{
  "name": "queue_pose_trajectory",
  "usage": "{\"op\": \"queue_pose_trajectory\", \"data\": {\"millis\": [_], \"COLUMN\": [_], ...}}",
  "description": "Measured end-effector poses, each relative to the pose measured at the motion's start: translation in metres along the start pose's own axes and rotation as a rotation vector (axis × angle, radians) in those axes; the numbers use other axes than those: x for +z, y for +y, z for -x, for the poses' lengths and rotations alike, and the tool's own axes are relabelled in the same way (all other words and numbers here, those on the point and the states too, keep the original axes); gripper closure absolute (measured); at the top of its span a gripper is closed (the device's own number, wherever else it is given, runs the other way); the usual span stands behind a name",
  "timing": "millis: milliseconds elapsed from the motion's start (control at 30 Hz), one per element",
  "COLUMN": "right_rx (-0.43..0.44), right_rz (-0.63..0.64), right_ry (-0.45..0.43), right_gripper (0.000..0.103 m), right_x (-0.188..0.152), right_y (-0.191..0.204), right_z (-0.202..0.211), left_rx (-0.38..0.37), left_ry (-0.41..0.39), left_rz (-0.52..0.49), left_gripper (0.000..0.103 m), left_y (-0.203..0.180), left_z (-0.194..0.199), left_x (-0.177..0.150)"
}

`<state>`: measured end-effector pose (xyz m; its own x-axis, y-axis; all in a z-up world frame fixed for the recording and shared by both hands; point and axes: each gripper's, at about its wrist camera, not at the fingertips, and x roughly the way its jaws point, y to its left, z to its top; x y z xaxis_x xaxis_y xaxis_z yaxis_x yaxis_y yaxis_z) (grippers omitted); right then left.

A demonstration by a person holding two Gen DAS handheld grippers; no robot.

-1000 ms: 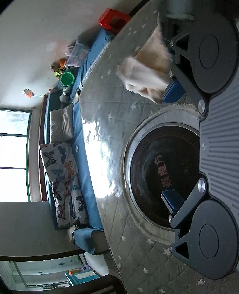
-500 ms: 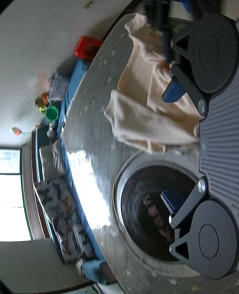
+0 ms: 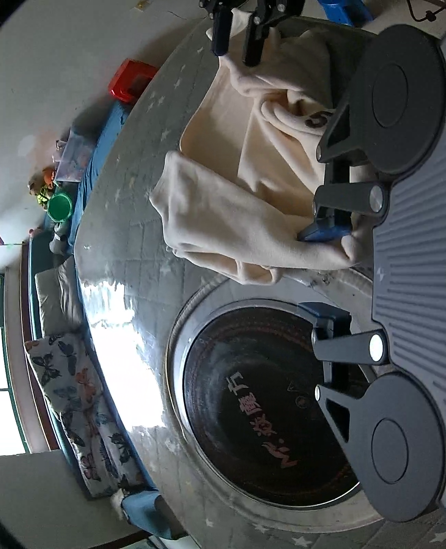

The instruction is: Fold clothes

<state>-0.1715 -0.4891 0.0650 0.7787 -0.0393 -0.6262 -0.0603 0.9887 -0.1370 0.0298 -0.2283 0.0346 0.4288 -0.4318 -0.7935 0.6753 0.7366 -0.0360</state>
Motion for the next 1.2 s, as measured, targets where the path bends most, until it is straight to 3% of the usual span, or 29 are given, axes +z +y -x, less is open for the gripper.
{"op": "queue_pose_trajectory", "data": {"millis": [133,200,300,367,433,567,700,767,800,900,1000,1067,1100,1167,1200], "right_rx": [0.068,0.107,0.164,0.187,0.178,0.149,0.145,0.149,0.151,0.161,0.154,0.159,0.156,0.152,0.148], "right_rz": [0.036,0.026,0.021,0.013,0.015,0.036,0.050,0.058,0.065,0.077,0.062,0.036,0.025,0.003,-0.009], "right_ry": [0.002,0.018,0.059,0.057,0.050,0.032,0.002,-0.017,-0.025,-0.022,0.000,0.006,-0.002,-0.021,-0.036], "right_gripper": [0.051,0.054,0.076,0.099,0.100,0.101,0.088,0.058,0.056,0.056,0.065,0.087,0.089,0.098,0.098], "right_x": [0.005,0.005,0.003,0.000,-0.006,-0.014,-0.011,-0.005,-0.003,0.001,0.001,0.000,0.000,-0.002,-0.002], "right_y": [-0.003,-0.003,0.002,0.004,0.007,0.012,0.017,0.021,0.022,0.027,0.028,0.027,0.026,0.022,0.019], "right_z": [-0.012,-0.019,-0.024,-0.020,-0.010,0.014,0.019,0.016,0.015,0.006,-0.006,-0.009,-0.006,0.001,0.008], "left_rx": [-0.004,-0.005,0.004,0.013,0.025,0.032,0.011,0.012,0.016,0.018,0.006,0.007,0.011,0.009,0.005], "left_ry": [0.001,0.002,-0.001,-0.002,-0.006,-0.006,-0.012,-0.022,-0.031,-0.055,-0.068,-0.061,-0.055,-0.043,-0.036], "left_rz": [-0.008,-0.009,-0.010,-0.008,0.001,0.032,0.040,0.025,0.021,0.001,-0.031,-0.036,-0.033,-0.010,0.008], "left_gripper": [0.062,0.062,0.064,0.070,0.075,0.075,0.072,0.068,0.060,0.058,0.048,0.046,0.046,0.048,0.059], "left_y": [-0.004,-0.005,-0.004,-0.002,0.004,0.016,0.015,0.011,0.009,0.005,-0.001,-0.002,-0.002,0.001,0.004], "left_z": [0.000,-0.002,-0.002,-0.001,0.001,0.001,0.003,0.007,0.010,0.019,0.028,0.027,0.024,0.019,0.015], "left_x": [0.001,0.002,0.002,0.001,0.000,0.000,0.000,-0.001,-0.001,-0.003,-0.006,-0.007,-0.006,-0.005,-0.004]}}
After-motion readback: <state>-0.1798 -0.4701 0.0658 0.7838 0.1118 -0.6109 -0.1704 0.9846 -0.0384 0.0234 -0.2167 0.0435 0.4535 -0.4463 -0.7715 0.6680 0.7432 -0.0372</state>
